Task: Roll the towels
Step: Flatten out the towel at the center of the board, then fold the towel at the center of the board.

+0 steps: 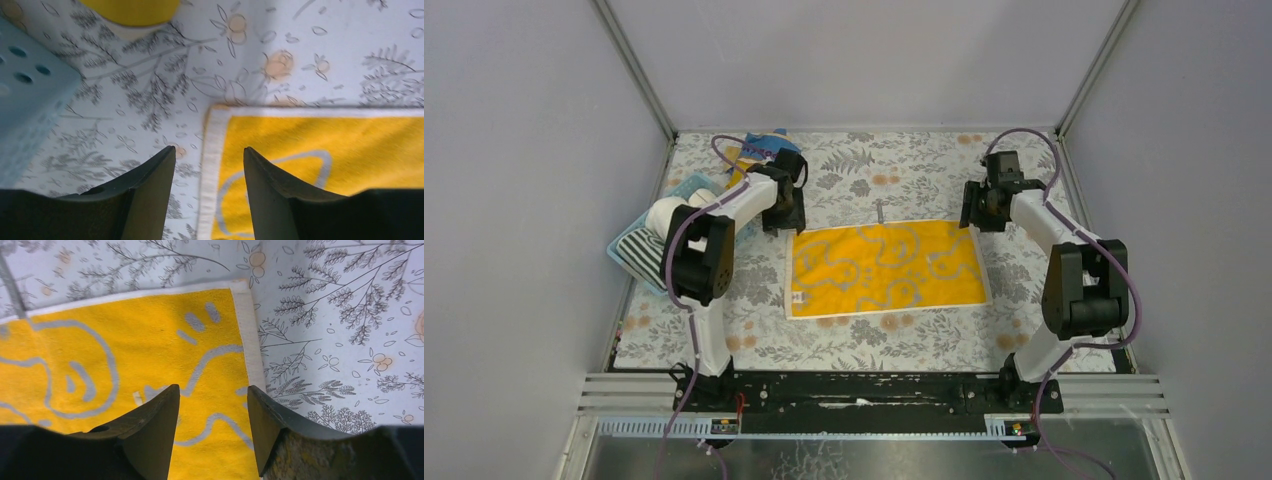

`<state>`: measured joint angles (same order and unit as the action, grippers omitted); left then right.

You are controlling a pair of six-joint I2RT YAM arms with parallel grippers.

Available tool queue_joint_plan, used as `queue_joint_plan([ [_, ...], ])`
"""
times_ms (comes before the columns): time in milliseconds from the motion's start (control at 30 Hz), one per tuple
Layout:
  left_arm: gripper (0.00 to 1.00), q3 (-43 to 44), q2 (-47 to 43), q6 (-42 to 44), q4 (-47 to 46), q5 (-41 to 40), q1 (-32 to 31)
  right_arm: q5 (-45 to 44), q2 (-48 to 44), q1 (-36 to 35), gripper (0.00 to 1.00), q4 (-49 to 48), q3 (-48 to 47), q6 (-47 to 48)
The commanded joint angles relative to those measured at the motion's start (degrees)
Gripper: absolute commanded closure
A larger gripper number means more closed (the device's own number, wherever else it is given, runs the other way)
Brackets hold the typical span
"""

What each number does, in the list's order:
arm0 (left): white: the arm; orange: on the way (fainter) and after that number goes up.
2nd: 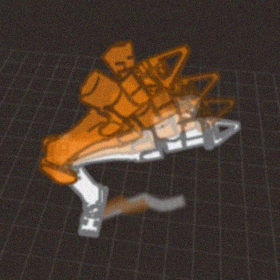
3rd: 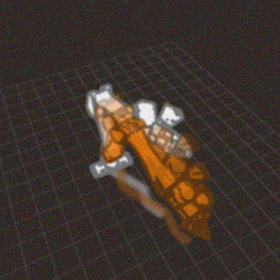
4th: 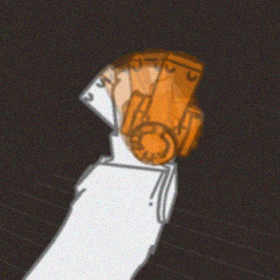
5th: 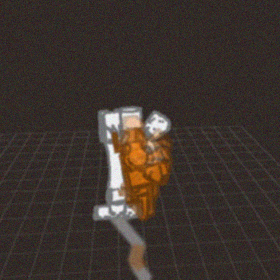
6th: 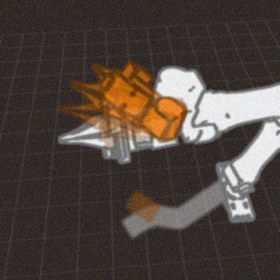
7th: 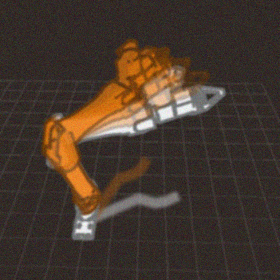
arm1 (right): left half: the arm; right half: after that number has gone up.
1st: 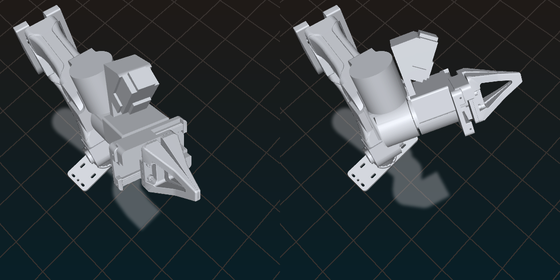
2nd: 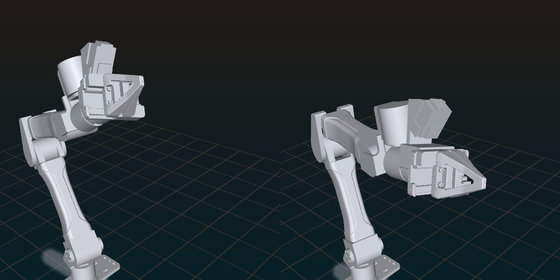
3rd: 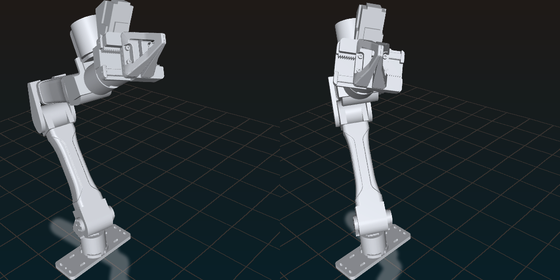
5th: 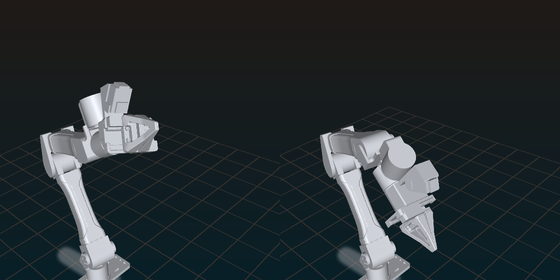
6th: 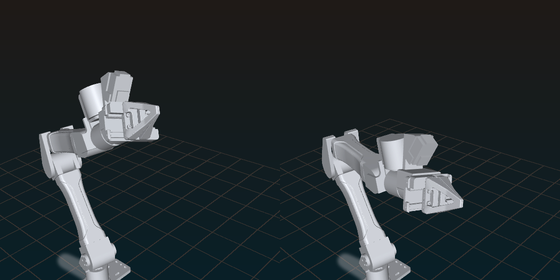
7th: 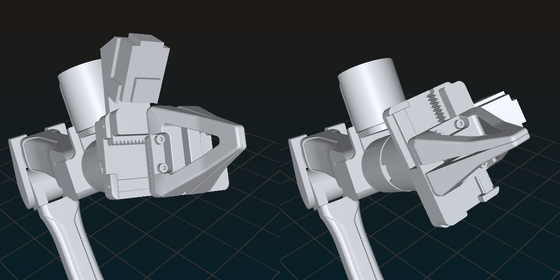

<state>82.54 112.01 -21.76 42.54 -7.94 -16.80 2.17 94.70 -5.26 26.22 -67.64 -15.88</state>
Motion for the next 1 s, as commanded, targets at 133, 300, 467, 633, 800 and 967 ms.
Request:
queue_joint_plan([
  [133,0.52,4.6,5.4,9.6,2.1,3.7,2.1,0.3,2.8,-0.1,0.41,-1.6,-1.9,3.2],
  [300,0.56,5.8,7.6,10.9,2.0,5.9,2.3,0.9,3.3,-0.1,0.41,-2.4,-1.7,3.1],
  [467,0.60,5.6,9.5,11.5,2.1,5.9,3.3,0.8,3.6,-0.1,0.42,-2.5,-2.1,3.3],
  [633,0.61,6.8,11.3,12.1,2.7,8.3,4.4,1.9,4.9,0.0,0.42,-2.5,-3.4,4.6],
  [800,0.65,7.9,13.3,12.5,3.5,9.4,4.8,2.1,6.7,-0.1,0.42,-2.8,-4.6,7.0],
  [967,0.70,8.7,15.3,12.8,4.3,10.6,5.2,3.2,9.2,-0.1,0.43,-2.0,-7.2,10.0],
])
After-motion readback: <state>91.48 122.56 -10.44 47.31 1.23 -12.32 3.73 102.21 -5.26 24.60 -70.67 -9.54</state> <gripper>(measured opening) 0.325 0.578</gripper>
